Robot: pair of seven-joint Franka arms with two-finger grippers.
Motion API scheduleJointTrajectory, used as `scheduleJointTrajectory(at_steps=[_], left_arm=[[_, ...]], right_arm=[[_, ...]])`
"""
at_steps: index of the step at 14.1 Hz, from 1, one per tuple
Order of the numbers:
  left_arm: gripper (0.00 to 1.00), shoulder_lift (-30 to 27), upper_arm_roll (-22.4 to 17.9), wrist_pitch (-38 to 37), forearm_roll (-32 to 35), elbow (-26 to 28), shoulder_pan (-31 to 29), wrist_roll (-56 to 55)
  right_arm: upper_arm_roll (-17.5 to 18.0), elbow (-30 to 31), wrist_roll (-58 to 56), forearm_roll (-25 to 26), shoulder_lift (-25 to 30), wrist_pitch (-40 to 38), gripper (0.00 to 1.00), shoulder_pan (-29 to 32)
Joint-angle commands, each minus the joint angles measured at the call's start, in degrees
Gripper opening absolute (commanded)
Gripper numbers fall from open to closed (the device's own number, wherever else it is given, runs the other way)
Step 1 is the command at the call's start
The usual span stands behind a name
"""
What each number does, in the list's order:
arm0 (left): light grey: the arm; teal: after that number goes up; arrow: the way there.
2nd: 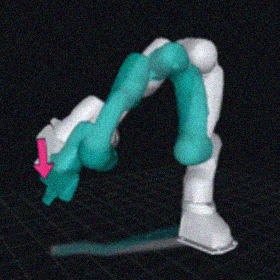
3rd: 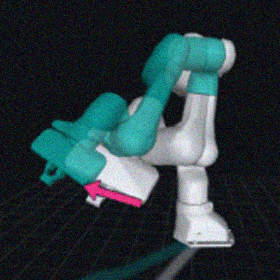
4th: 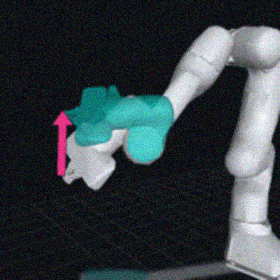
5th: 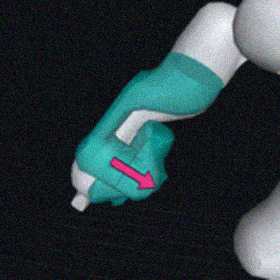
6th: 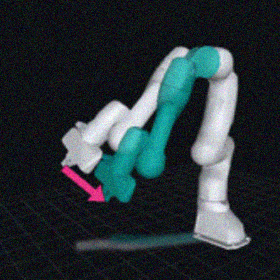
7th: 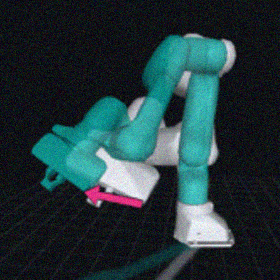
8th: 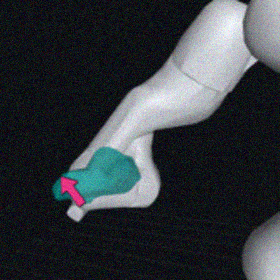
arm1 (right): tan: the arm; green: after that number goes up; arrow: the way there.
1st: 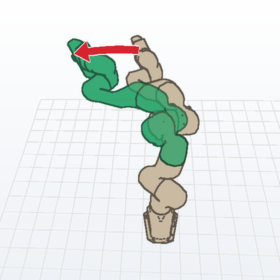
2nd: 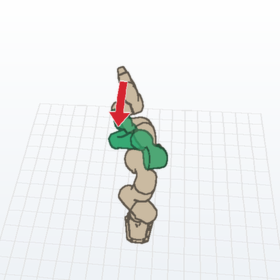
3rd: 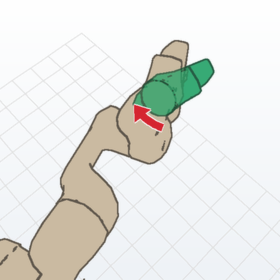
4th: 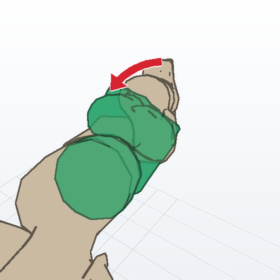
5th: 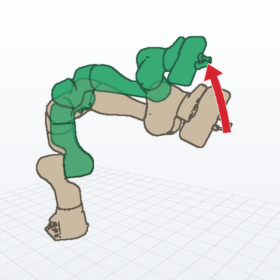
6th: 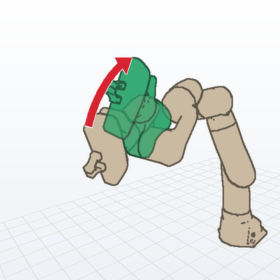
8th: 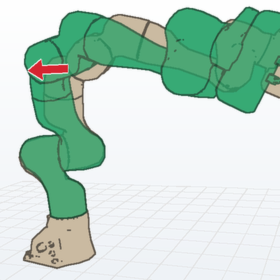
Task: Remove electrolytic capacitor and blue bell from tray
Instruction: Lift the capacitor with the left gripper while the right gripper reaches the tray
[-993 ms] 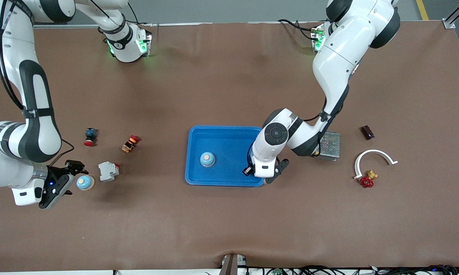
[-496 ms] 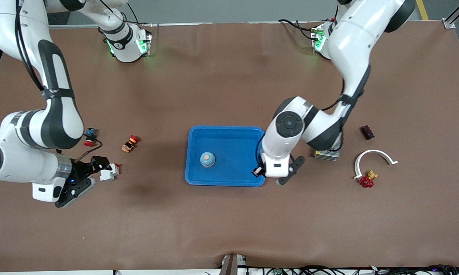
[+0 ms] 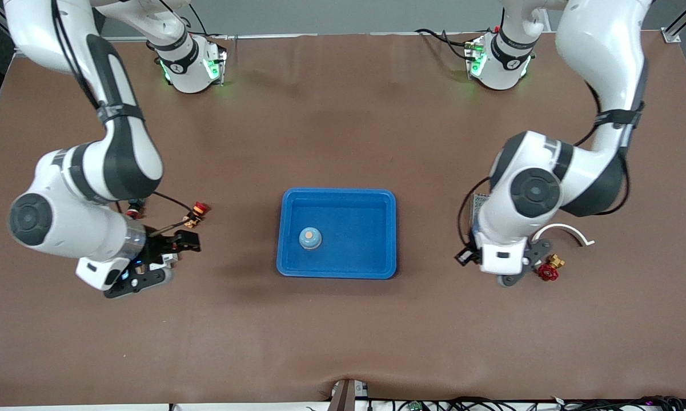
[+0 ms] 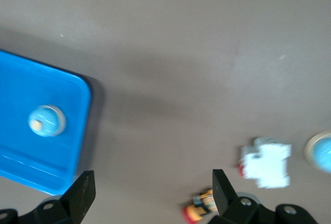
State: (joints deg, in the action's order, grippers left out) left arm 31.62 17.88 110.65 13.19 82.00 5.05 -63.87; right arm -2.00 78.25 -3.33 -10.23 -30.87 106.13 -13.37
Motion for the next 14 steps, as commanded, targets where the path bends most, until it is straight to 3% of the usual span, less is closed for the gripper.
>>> scheduleJointTrajectory(at_steps=[1,9,14], left_arm=[[0.00,-3.9,0.5,-0.1,-0.8,6.8,-5.6,5.9],[0.00,-3.8,0.4,0.3,0.5,10.8,-20.0,22.8],[0.00,-0.6,0.3,4.5,1.4,11.1,-27.7,31.3]], right_arm=[[-0.3,0.2,11.8,1.1,1.0,-0.4,1.00,-4.4],[-0.4,0.4,34.2,0.9,-2.3,8.7,1.00,-14.5],[-0.4,0.4,38.2,0.9,-7.4,15.5,1.00,-17.9]])
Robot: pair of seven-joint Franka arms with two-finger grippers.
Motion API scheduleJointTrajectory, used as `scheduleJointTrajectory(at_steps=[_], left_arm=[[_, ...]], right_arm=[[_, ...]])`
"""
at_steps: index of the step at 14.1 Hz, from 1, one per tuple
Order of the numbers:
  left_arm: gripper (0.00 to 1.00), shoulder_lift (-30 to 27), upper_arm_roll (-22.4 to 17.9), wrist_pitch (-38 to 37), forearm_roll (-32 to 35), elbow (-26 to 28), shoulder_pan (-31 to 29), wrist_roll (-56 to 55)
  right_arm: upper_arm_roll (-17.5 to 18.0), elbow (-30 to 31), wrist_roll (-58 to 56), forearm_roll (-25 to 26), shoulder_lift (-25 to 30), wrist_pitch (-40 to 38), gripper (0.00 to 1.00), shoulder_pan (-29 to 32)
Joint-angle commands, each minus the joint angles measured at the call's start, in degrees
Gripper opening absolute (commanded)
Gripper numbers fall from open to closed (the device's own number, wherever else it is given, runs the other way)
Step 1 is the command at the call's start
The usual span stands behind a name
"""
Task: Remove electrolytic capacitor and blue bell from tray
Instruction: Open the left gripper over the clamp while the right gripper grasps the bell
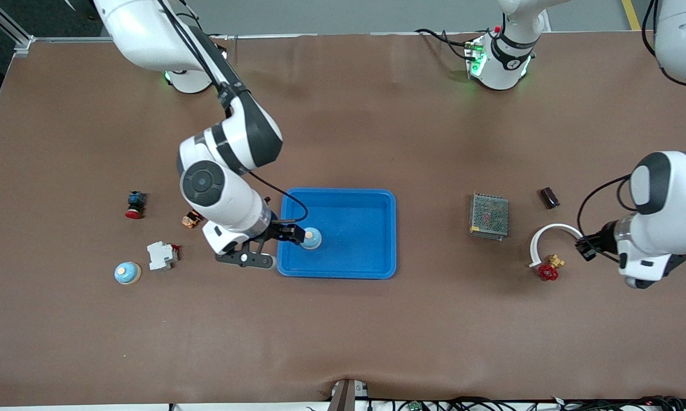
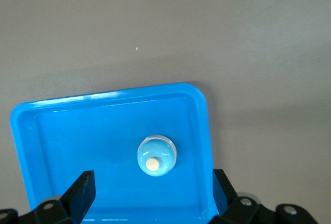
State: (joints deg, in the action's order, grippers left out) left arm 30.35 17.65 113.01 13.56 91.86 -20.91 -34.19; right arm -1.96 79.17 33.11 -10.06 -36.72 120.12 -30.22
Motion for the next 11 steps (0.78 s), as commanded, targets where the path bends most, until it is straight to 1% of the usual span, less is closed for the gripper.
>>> scheduleJointTrajectory(at_steps=[1,3,5,8,11], left_arm=[[0.00,1.1,0.5,3.7,1.5,1.6,-2.6,3.2],[0.00,2.8,0.5,8.2,1.8,3.0,-5.1,6.9],[0.00,4.4,0.5,10.9,1.9,3.8,-6.1,8.5],[0.00,6.7,0.5,11.3,3.8,3.8,-6.2,8.5],[0.00,7.9,0.5,11.3,3.9,4.3,-5.5,8.5]], right_arm=[[-0.4,-0.2,1.7,0.7,-2.0,2.7,1.00,-1.2],[-0.4,-0.2,1.7,0.8,-3.4,2.9,1.00,-1.2],[-0.4,-0.2,1.7,0.8,-4.3,2.9,1.00,-1.9],[-0.3,-0.2,1.7,0.6,-5.8,4.0,1.00,-2.2],[-0.4,-0.1,1.7,0.9,-7.4,4.8,1.00,-3.9]])
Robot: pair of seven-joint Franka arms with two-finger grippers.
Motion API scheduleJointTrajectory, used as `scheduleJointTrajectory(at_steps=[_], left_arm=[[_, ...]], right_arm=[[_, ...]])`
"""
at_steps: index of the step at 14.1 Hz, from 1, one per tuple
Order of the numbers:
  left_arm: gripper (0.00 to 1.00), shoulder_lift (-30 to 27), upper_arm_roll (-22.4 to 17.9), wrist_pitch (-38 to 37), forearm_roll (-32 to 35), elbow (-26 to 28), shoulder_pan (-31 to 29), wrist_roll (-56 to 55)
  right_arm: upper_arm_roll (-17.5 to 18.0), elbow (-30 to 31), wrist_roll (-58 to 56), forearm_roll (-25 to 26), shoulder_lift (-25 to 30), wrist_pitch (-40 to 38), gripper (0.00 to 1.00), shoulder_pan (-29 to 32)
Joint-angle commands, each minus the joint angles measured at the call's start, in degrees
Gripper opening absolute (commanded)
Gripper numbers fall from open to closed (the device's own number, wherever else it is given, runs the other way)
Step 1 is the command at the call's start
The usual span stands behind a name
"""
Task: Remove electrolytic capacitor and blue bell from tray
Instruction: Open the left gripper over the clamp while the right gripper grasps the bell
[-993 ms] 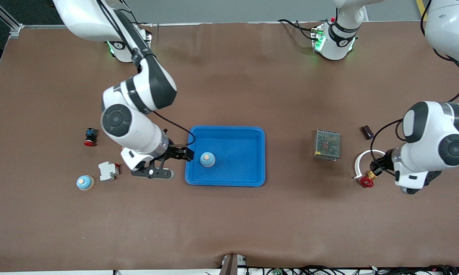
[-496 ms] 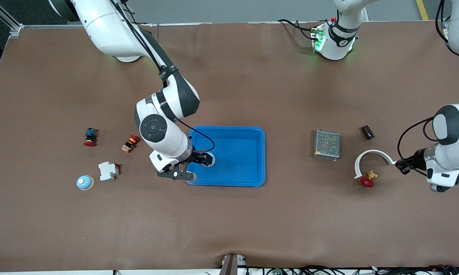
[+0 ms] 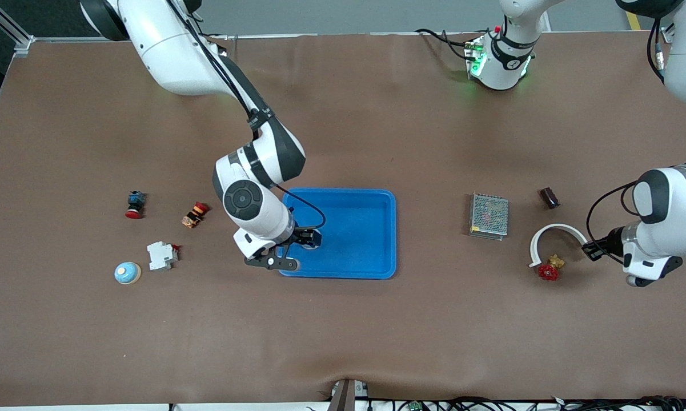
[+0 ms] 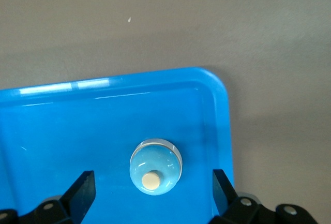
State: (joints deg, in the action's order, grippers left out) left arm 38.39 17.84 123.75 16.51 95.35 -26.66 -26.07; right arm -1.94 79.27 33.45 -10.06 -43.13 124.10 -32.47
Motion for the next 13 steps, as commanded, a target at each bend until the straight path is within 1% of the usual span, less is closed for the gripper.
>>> scheduleJointTrajectory(at_steps=[1,6,7,9,10,11,12,13], left_arm=[[0.00,0.3,0.4,0.4,1.0,0.9,0.3,0.3],[0.00,0.9,0.5,0.5,1.0,2.2,1.0,-0.1],[0.02,1.0,0.4,0.5,1.0,2.2,1.2,-0.3],[0.09,1.1,0.5,0.5,0.9,2.2,1.8,-0.7],[0.16,1.2,0.5,0.5,0.9,2.2,1.8,-0.7],[0.26,1.3,0.5,0.5,0.9,2.1,2.0,-0.7],[0.45,1.3,0.5,0.5,0.5,2.0,2.4,-0.8],[0.79,1.3,0.5,0.5,0.5,2.0,2.5,-0.8]], right_arm=[[-0.3,-0.2,1.4,0.9,-1.3,0.8,1.00,-2.0],[-0.4,0.0,1.1,1.4,-3.3,0.8,1.00,-3.1],[-0.4,0.0,1.1,2.1,-3.6,0.9,1.00,-3.1],[-0.4,0.3,1.1,3.4,-4.2,2.1,1.00,-3.0],[-0.4,0.7,1.1,3.5,-4.3,2.7,1.00,-3.1],[-0.4,0.9,1.1,3.5,-4.4,3.4,1.00,-3.1],[-0.4,0.9,1.1,3.6,-4.8,3.7,1.00,-3.1],[-0.4,0.9,1.1,3.6,-4.9,3.7,1.00,-3.1]])
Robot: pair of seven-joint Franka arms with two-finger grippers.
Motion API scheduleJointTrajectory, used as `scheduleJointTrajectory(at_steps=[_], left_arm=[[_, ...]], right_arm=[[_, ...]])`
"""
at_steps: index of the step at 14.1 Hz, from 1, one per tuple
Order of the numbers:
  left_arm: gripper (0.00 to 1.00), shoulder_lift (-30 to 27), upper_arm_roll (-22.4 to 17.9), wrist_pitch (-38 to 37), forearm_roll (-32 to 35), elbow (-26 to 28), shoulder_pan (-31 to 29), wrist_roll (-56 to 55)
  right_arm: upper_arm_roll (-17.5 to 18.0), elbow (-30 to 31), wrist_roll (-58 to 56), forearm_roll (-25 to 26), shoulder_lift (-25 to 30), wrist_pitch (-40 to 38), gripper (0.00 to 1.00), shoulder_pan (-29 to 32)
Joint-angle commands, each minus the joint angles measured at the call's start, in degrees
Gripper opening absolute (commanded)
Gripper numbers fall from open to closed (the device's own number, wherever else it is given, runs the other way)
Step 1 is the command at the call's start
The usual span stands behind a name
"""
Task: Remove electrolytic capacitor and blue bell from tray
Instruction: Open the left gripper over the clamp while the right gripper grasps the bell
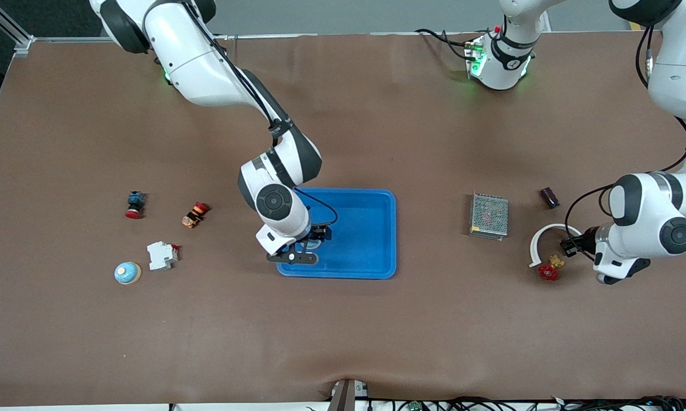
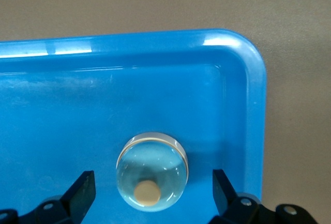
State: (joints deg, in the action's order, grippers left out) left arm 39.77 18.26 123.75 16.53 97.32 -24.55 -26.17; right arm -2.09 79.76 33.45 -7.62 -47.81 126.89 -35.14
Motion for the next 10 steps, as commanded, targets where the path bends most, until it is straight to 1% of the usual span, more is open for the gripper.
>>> scheduleJointTrajectory(at_steps=[1,5,7,10], left_arm=[[1.00,0.0,0.1,0.5,0.4,0.1,0.5,-0.7],[1.00,-1.0,0.3,-0.1,0.5,-0.4,1.1,-0.6],[1.00,-3.2,0.3,-0.7,0.5,-0.7,2.0,-0.7],[1.00,-5.8,0.3,-4.2,0.6,-2.9,3.8,-0.6]], right_arm=[[-0.3,0.4,1.1,1.1,-0.4,1.2,1.00,-0.5],[-0.3,0.4,1.1,1.1,-1.2,2.6,1.00,-1.0],[-0.3,0.4,1.1,1.2,-1.6,2.6,1.00,-1.1],[-0.3,0.3,1.1,1.2,-2.0,2.7,1.00,-1.2]])
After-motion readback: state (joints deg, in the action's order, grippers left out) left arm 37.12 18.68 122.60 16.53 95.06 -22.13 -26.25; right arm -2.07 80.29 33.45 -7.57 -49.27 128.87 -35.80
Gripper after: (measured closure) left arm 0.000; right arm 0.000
